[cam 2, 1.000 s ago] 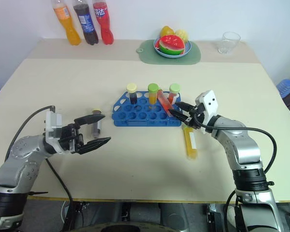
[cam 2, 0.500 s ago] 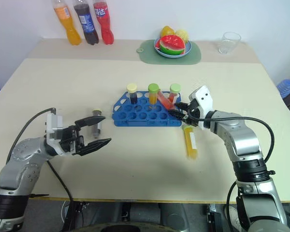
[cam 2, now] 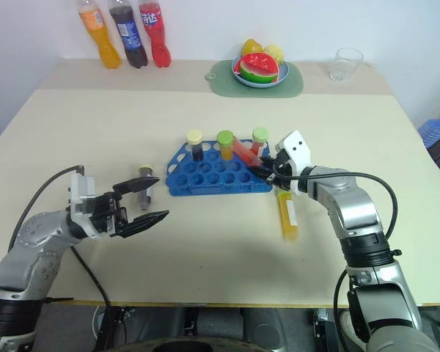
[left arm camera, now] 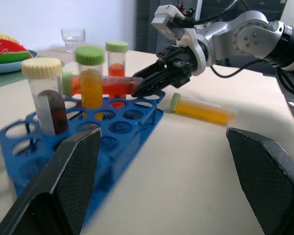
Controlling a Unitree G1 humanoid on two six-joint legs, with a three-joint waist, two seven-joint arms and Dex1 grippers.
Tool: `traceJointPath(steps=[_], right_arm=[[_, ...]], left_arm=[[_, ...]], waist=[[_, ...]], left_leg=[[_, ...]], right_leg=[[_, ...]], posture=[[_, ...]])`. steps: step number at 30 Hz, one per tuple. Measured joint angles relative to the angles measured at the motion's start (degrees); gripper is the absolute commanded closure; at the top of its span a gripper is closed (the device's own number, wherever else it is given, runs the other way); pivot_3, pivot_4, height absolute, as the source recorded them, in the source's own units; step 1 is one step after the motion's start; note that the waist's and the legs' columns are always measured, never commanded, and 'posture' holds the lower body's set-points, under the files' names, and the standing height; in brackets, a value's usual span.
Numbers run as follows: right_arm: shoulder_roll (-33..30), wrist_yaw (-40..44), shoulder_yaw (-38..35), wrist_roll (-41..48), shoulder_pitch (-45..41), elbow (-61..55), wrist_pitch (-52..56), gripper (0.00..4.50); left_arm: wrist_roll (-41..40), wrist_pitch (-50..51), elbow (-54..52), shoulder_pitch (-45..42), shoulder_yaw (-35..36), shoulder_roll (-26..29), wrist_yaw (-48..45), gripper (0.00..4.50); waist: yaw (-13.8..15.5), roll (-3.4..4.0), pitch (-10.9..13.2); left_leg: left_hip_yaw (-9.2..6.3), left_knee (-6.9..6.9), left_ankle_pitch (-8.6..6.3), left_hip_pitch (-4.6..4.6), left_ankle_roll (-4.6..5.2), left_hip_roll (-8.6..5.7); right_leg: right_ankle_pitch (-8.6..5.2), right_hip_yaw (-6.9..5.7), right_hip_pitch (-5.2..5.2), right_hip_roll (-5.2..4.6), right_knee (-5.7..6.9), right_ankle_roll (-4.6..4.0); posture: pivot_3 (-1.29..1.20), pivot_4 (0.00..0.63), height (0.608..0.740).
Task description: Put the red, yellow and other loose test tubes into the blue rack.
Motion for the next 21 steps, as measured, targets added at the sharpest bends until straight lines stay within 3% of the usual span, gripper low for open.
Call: traceJointPath(steps=[8, 21], right_arm=[[-0.04, -0.17, -0.67, 0.20, 0.05, -0.04, 0.00, 3.60], [2.36, -4.53, -9.90, 5.88, 0.75, -3.50, -0.23, 3.60]], left_arm=[[0.00, 0.00, -0.42, 0.03, 0.00, 0.00, 0.47, 0.28], [0.04, 0.00, 0.95, -1.84, -0.81, -0.54, -0.30, 0.28]], waist=[[0.08, 0.00, 0.00], [0.27, 0.00, 0.00]], left_leg=[[0.00, 0.00, 0.00, -0.01, 0.00, 0.00], [0.00, 0.01, 0.00, -0.05, 0.00, -0.03]], right_leg=[[0.00, 0.00, 0.00, -0.01, 0.00, 0.00], [0.00, 0.00, -0.01, -0.03, -0.02, 0.01]], posture=[[0.00, 0.150, 0.740], [0.00, 0.150, 0.740]])
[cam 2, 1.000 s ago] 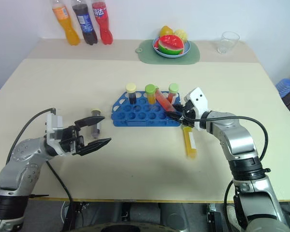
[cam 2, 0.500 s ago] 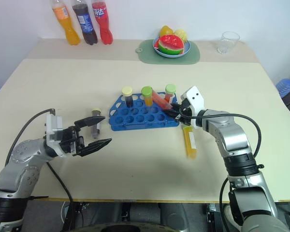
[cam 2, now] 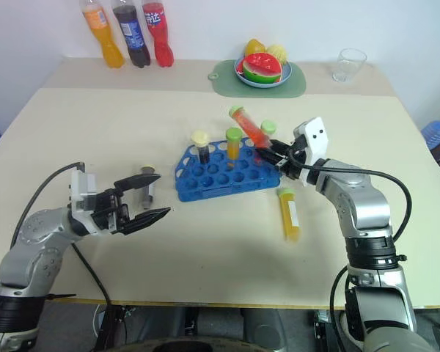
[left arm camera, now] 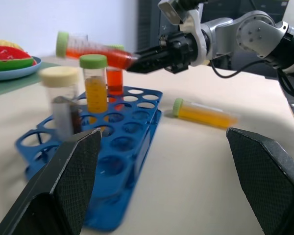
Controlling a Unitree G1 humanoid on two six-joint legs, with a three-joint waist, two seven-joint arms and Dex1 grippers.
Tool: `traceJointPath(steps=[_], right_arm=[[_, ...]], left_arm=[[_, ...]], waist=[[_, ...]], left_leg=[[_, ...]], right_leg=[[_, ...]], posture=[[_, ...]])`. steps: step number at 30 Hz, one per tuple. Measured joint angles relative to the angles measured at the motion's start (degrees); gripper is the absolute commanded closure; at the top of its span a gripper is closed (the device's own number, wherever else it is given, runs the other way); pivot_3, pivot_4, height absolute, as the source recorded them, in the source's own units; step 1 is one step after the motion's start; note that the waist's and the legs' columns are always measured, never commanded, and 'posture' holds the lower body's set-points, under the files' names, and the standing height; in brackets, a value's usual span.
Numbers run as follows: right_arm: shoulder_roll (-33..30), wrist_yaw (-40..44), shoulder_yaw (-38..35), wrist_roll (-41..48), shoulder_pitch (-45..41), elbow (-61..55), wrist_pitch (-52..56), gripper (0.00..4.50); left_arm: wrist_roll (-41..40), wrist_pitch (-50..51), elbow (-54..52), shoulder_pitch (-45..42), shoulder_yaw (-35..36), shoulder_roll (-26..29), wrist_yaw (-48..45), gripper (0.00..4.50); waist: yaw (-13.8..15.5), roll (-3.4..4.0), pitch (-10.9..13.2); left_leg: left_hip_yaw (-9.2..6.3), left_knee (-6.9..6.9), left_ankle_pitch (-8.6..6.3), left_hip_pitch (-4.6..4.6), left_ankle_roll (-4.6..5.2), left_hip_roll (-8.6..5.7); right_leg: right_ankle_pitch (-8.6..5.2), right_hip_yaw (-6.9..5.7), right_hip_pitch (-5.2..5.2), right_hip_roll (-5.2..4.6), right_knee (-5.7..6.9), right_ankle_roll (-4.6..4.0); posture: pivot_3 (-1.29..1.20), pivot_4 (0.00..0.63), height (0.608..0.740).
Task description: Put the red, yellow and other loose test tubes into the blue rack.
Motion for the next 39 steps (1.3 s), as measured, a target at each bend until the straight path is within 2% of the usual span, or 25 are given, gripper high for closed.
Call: traceJointPath(steps=[7, 11, 16, 20, 25, 31, 35, 39], right_arm=[[-0.67, -1.63, -8.90, 7.24, -0.51, -2.68, 1.32, 3.60], [-5.15, -2.23, -13.07, 8.70, 0.27, -2.57, 1.97, 3.60], [-11.42, -1.25, -11.25, 3.05, 8.56, 3.07, 1.24, 3.60], [-11.74, 0.38, -8.98, -0.37, 13.56, 7.84, -0.44, 3.60], [-12.18, 2.69, -7.27, -3.15, 14.98, 12.60, -3.35, 3.60], [-14.22, 5.30, -5.53, -5.60, 14.98, 14.04, -6.45, 0.67], [-17.11, 7.71, -4.73, -5.76, 14.50, 14.38, -4.90, 0.67], [-21.51, 10.72, -3.19, -5.78, 9.79, 15.09, 0.09, 0.67]], left_arm=[[0.07, -0.20, 1.36, -1.53, -0.98, -0.43, -0.77, 0.28], [0.46, -0.38, 2.18, -1.87, -1.40, -0.72, -1.15, 0.28], [0.76, -0.99, 3.01, -2.25, -1.40, -0.78, -1.66, 0.28], [1.04, -1.12, 3.20, -2.59, -1.44, -0.83, -1.82, 0.28], [1.06, -1.21, 3.21, -2.59, -1.42, -0.82, -2.05, 0.28], [1.07, -1.22, 3.21, -2.59, -1.41, -0.74, -2.07, 0.28], [1.07, -1.22, 3.20, -2.54, -1.39, -0.73, -2.02, 0.28], [1.14, -1.24, 3.16, -2.12, -1.41, -0.74, -1.95, 0.28]], waist=[[-0.01, 0.00, 0.00], [0.10, 0.00, 0.00], [0.10, -0.03, -0.02], [-0.33, 0.00, -0.02], [-0.19, 0.01, -0.02], [-0.07, 0.01, -0.02], [-0.04, 0.01, -0.02], [-0.30, 0.02, -0.02]], left_leg=[[-0.01, 0.00, 0.00, -0.01, 0.00, 0.00], [-0.01, 0.00, 0.00, -0.01, 0.00, 0.00], [0.03, 0.00, 0.00, -0.02, 0.01, -0.03], [0.04, 0.00, 0.00, 0.01, 0.01, 0.00], [0.04, 0.00, 0.00, 0.02, 0.01, -0.01], [0.04, 0.00, 0.00, 0.02, 0.01, -0.01], [0.03, 0.01, 0.00, 0.01, 0.01, -0.01], [0.04, 0.01, 0.00, 0.03, 0.01, 0.00]], right_leg=[[0.00, 0.00, 0.00, 0.00, 0.00, 0.00], [0.00, 0.00, 0.00, -0.01, -0.02, 0.00], [0.00, 0.01, 0.00, 0.00, -0.05, 0.00], [0.00, 0.03, -0.01, 0.06, 0.00, 0.00], [0.00, 0.05, -0.01, 0.06, 0.00, 0.00], [0.00, 0.05, -0.01, 0.06, 0.00, 0.01], [0.00, 0.05, -0.01, 0.05, 0.00, 0.00], [0.00, 0.05, -0.01, 0.05, 0.00, 0.00]], posture=[[0.00, 0.150, 0.740], [0.00, 0.150, 0.740], [0.00, 0.150, 0.740], [0.00, 0.150, 0.740], [0.00, 0.150, 0.740], [0.00, 0.150, 0.740], [0.00, 0.150, 0.740], [0.00, 0.150, 0.740]])
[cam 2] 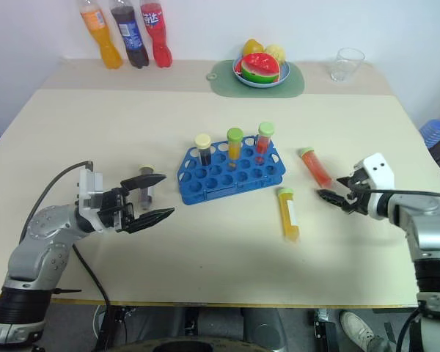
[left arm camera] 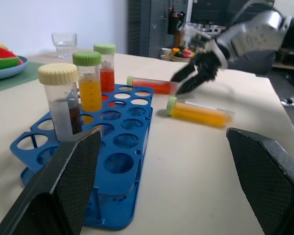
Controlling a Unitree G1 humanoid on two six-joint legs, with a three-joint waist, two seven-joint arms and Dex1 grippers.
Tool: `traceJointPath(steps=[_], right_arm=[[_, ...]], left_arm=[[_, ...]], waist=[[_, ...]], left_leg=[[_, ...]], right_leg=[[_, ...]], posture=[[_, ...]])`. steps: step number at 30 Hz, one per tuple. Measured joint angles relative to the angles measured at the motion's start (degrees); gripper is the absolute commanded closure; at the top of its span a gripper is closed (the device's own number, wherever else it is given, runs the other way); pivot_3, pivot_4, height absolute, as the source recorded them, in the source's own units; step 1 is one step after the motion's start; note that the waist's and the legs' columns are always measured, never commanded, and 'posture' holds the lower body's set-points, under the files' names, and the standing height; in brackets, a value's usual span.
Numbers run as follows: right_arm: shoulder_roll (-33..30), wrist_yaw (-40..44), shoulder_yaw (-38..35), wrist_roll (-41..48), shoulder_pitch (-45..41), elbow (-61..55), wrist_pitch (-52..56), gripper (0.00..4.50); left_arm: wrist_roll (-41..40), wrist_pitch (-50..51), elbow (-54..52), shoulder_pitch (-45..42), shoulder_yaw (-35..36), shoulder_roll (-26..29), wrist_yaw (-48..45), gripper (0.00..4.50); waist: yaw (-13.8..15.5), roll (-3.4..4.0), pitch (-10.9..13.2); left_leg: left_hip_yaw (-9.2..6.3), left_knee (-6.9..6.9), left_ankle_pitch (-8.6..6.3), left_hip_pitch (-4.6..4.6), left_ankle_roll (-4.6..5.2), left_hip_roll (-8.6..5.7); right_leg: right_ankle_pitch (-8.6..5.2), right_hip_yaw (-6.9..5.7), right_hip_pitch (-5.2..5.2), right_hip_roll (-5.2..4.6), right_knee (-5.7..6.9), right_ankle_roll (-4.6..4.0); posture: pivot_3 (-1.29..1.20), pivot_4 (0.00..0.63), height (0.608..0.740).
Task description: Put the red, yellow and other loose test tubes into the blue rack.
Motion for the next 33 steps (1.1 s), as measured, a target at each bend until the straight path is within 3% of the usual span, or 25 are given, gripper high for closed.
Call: traceJointPath(steps=[5, 13, 19, 27, 30, 33], right_arm=[[-1.81, 2.93, 5.04, -2.81, -12.76, 7.81, 2.33, 0.67], [1.19, 11.69, 15.86, -9.70, -32.29, 29.67, 3.28, 0.67], [5.60, 14.25, 19.81, -14.11, -38.13, 40.51, 2.16, 0.67], [10.66, 11.46, 19.47, -17.94, -43.98, 51.96, -3.22, 0.67], [11.26, 10.83, 20.14, -20.06, -44.95, 54.06, -5.85, 1.40], [11.17, 11.56, 21.71, -22.75, -46.20, 55.49, -7.32, 2.93]], left_arm=[[0.11, -0.17, -0.05, 0.43, -0.13, -0.34, 0.12, 0.28], [0.32, -0.29, -0.63, 1.84, -0.08, -0.47, 0.61, 0.28], [0.44, -0.29, -2.35, 3.95, 0.00, -0.54, 1.67, 0.28], [0.45, -0.31, -3.44, 5.48, 0.09, -0.52, 2.86, 0.28], [0.45, -0.31, -3.52, 5.52, 0.09, -0.52, 3.00, 0.28], [0.45, -0.31, -3.53, 5.62, 0.08, -0.51, 3.11, 0.28]], waist=[[0.06, 0.01, 0.00], [0.12, 0.04, 0.01], [0.13, 0.06, 0.03], [-0.64, 0.03, -0.02], [-1.16, 0.03, -0.06], [-1.16, 0.06, -0.06]], left_leg=[[-0.01, -0.01, 0.00, 0.00, 0.00, 0.01], [0.01, -0.01, 0.00, -0.05, 0.00, 0.00], [0.02, -0.02, 0.00, -0.05, -0.01, -0.01], [0.04, -0.01, 0.02, 0.00, -0.04, -0.01], [0.04, 0.00, 0.02, 0.01, -0.04, -0.01], [0.01, -0.02, 0.02, 0.00, -0.04, -0.01]], right_leg=[[-0.01, -0.01, 0.00, 0.03, -0.01, -0.01], [0.00, -0.01, -0.01, -0.01, -0.06, -0.01], [0.00, -0.01, -0.03, -0.04, -0.05, -0.01], [0.03, -0.01, -0.01, -0.05, 0.00, -0.03], [0.03, -0.01, 0.01, -0.05, 0.02, -0.04], [0.03, -0.03, 0.01, -0.05, 0.01, -0.04]], posture=[[0.00, 0.150, 0.740], [0.00, 0.150, 0.740], [0.00, 0.150, 0.740], [0.00, 0.150, 0.740], [0.00, 0.150, 0.740], [0.00, 0.150, 0.740]])
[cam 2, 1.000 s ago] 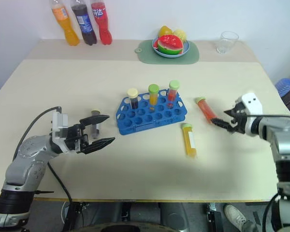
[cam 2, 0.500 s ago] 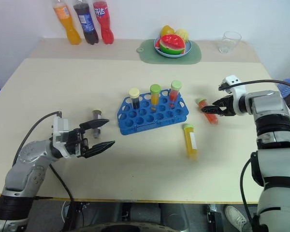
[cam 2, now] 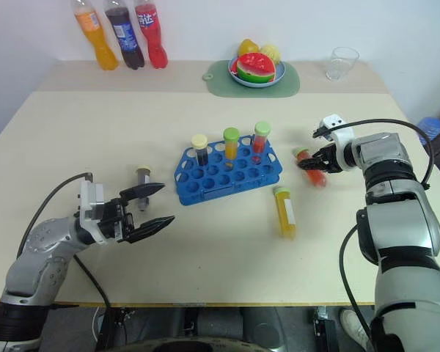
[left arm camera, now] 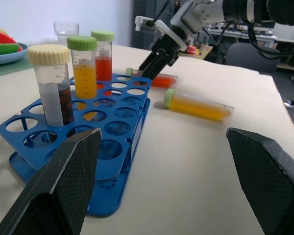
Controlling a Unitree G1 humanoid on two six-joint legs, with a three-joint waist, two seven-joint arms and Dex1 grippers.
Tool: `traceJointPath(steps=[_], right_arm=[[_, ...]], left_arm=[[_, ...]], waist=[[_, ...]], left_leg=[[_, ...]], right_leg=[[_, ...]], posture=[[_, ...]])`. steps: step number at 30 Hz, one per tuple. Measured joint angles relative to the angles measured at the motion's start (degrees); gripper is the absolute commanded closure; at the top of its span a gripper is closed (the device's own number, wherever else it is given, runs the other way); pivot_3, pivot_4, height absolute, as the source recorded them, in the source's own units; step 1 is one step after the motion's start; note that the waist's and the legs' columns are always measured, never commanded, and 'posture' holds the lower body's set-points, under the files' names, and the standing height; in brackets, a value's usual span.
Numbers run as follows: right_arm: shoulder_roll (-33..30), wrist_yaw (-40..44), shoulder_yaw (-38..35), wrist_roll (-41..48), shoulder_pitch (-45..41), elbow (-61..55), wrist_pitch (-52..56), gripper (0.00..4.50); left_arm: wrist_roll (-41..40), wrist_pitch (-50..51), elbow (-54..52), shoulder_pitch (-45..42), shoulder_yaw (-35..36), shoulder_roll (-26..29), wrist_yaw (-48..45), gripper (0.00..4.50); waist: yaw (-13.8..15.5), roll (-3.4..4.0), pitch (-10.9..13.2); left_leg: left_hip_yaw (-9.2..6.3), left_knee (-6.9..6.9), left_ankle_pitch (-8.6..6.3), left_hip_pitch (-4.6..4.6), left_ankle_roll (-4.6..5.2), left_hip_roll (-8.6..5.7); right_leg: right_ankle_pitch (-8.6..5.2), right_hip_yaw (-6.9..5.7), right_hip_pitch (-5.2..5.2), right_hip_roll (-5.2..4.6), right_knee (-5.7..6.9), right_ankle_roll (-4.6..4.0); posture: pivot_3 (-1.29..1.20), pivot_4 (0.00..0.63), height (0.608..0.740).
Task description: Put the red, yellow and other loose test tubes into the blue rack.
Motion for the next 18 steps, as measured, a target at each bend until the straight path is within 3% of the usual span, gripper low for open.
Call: traceJointPath(steps=[1, 11, 15, 18], right_arm=[[-0.17, 0.44, 0.35, -0.80, -0.15, 0.25, -0.28, 3.35], [-3.19, 2.58, -0.66, -2.78, 3.23, -2.35, -8.04, 3.35], [-4.87, 5.13, -9.62, 5.12, 9.80, -11.95, -12.05, 3.35], [-3.97, 5.33, -18.95, 14.77, 17.26, -27.19, -10.55, 3.35]], left_arm=[[0.00, 0.00, 0.00, 0.00, 0.00, 0.00, 0.01, 0.28], [0.04, -0.11, 0.13, -0.19, -0.04, 0.00, -0.07, 0.28], [0.14, -0.63, 0.33, -0.38, -0.01, 0.04, -0.10, 0.28], [0.18, -0.84, 0.57, -0.95, -0.09, 0.00, -0.13, 0.28]], waist=[[0.00, 0.00, 0.00], [0.36, 0.04, 0.02], [-0.05, 0.19, 0.11], [-0.20, 0.21, 0.10]], left_leg=[[0.00, -0.01, 0.00, 0.00, 0.00, 0.00], [-0.01, -0.01, 0.00, -0.05, 0.00, -0.04], [0.02, -0.02, 0.00, -0.05, 0.00, -0.05], [-0.02, -0.05, 0.00, -0.01, 0.01, 0.03]], right_leg=[[0.00, 0.00, 0.00, 0.00, -0.01, 0.00], [0.00, -0.02, 0.00, -0.09, -0.04, 0.00], [0.01, 0.00, -0.02, -0.11, -0.04, 0.02], [0.01, 0.00, -0.03, 0.00, 0.01, 0.02]], posture=[[0.00, 0.150, 0.740], [0.00, 0.150, 0.740], [0.00, 0.150, 0.740], [0.00, 0.150, 0.740]])
